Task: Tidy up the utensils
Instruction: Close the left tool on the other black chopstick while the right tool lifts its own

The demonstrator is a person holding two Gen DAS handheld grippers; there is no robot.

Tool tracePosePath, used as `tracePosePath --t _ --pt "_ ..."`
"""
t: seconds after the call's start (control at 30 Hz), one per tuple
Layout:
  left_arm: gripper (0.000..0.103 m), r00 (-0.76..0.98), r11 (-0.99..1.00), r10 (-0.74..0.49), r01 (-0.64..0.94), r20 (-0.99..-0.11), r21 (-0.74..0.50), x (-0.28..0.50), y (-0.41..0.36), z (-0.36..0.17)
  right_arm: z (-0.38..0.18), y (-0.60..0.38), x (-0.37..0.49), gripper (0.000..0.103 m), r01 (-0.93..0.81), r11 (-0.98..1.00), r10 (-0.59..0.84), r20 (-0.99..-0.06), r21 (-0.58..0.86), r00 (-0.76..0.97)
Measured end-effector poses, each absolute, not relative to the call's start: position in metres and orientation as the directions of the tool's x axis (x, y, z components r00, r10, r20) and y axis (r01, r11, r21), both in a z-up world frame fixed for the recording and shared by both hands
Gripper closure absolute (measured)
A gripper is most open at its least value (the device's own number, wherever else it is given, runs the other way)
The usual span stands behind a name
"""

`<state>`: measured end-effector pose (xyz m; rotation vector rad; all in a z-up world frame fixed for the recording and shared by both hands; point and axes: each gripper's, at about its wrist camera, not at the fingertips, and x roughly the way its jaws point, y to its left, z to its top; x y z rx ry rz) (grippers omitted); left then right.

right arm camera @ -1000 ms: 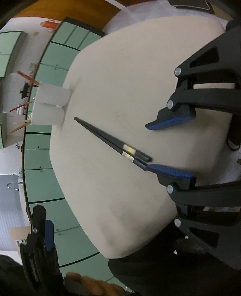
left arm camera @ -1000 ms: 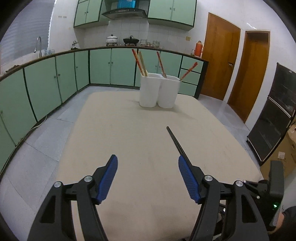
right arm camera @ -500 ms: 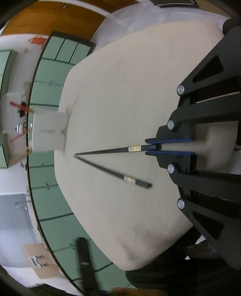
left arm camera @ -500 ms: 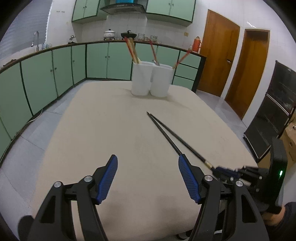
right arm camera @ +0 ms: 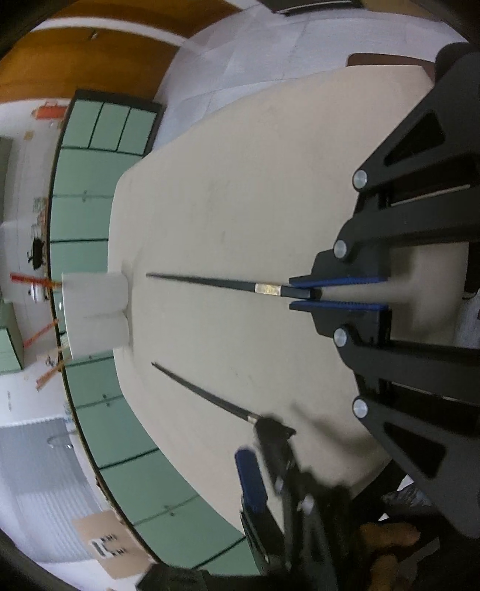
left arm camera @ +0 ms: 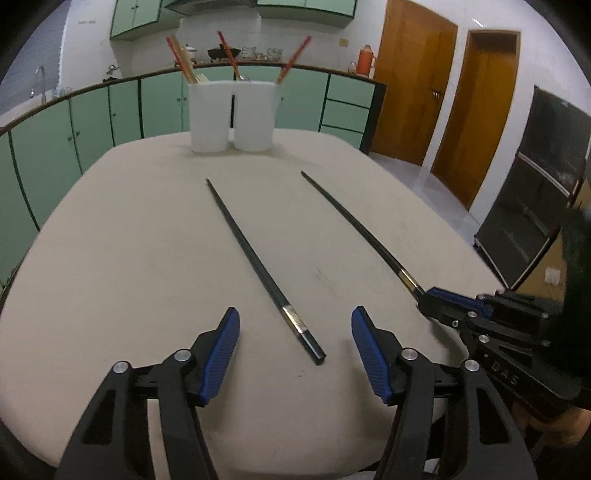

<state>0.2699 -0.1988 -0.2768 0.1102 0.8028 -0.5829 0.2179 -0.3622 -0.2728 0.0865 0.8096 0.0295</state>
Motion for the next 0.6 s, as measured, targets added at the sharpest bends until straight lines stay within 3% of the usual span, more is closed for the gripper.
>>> tracePosePath --t 0.03,0.1,0.13,0.2,0.5,0.6 --pt "0.055 0.551 0.842 -0.441 0.528 -0.708 -0.113 0.272 -0.199 -0.278 -0.272 -0.360 0.221 0.097 -0.003 0.996 0.063 -0.721 0.084 0.690" --pt "0.082 0.575 0.851 -0.419 0.518 -0.703 -0.084 0.270 -0.196 -0.280 -0.272 -0.357 0.224 0.096 -0.010 0.997 0.063 -0.721 0.077 0.690" --pt "0.090 0.576 0.852 -0.422 0.516 -0.700 -0.089 0.272 -0.193 -0.281 -0.272 -0.357 0.225 0.096 -0.010 0.997 0.063 -0.721 0.077 0.690" --pt "0.096 0.584 0.858 -0.423 0.503 -0.693 -0.100 0.274 -0.185 -0.280 -0.271 -0.357 0.229 0.096 -0.012 0.997 0.063 -0.722 0.075 0.689" --pt "0.096 0.622 0.893 -0.372 0.443 -0.689 -0.082 0.263 -0.152 -0.277 -0.268 -0.342 0.223 0.096 -0.019 0.999 0.035 -0.714 0.031 0.699" --pt "0.094 0.611 0.884 -0.362 0.464 -0.704 -0.052 0.256 -0.150 -0.278 -0.271 -0.349 0.219 0.091 0.024 0.997 0.040 -0.719 0.079 0.694"
